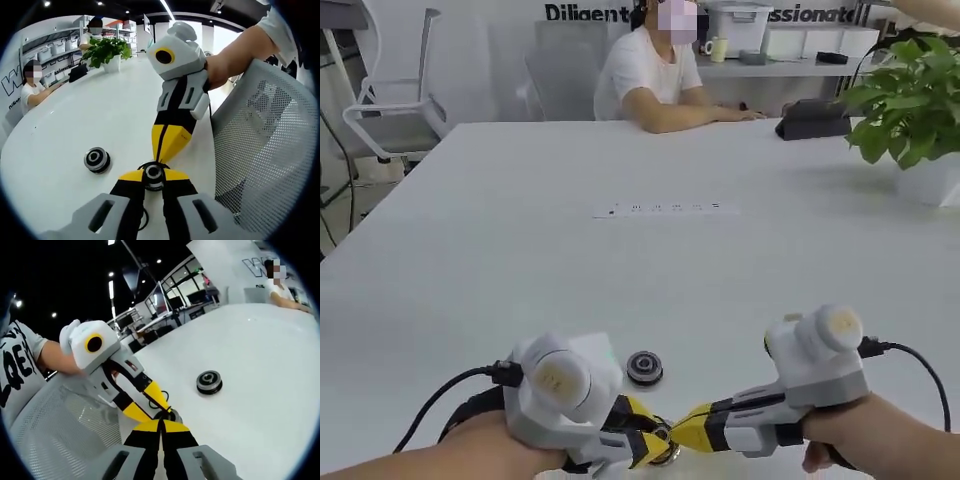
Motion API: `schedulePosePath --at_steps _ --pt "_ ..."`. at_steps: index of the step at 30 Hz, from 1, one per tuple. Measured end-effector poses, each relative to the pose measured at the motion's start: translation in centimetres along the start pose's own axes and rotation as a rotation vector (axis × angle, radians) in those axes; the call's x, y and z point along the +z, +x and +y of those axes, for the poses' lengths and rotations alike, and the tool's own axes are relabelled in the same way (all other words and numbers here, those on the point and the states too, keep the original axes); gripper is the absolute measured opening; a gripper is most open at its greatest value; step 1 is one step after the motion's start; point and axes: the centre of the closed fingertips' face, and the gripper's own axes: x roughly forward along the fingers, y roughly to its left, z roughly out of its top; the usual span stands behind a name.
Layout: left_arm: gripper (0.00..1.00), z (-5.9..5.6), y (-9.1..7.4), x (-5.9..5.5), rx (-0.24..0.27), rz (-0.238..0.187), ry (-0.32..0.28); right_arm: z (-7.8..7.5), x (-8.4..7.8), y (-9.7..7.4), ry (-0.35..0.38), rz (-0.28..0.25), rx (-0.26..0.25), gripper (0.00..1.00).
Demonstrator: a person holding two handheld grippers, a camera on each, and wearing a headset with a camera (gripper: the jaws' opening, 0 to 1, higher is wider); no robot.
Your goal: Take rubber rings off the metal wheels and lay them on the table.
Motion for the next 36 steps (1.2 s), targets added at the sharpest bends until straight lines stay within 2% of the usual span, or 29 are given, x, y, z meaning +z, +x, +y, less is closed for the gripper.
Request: schedulePosePath --at_steps 4,13,19,27,36 --pt "0.12 -0.2 -0.3 0.0 -0.011 0.008 0.007 0.1 0.2 -0.1 0.003 -0.005 -0.002 0.00" --pt "0.19 -0.4 -2.0 1.2 -0.028 -0.035 -0.029 0.2 0.7 -0.5 0.004 -0.012 -0.009 0.00" --pt "0.22 -0.1 -3.6 1.3 -0.019 -0.051 -0.036 0.5 0.9 -0.7 0.005 -0.011 -0.006 0.00" --pt "0.29 0.4 -5.9 0.9 -0.005 -0.072 -0.044 1.0 1.0 -0.6 0.002 -0.001 0.003 0.00" --pt "0.39 0.6 -9.0 0.4 0.017 -0.111 -0.079 1.5 1.3 -0.4 0.002 0.003 0.014 0.00"
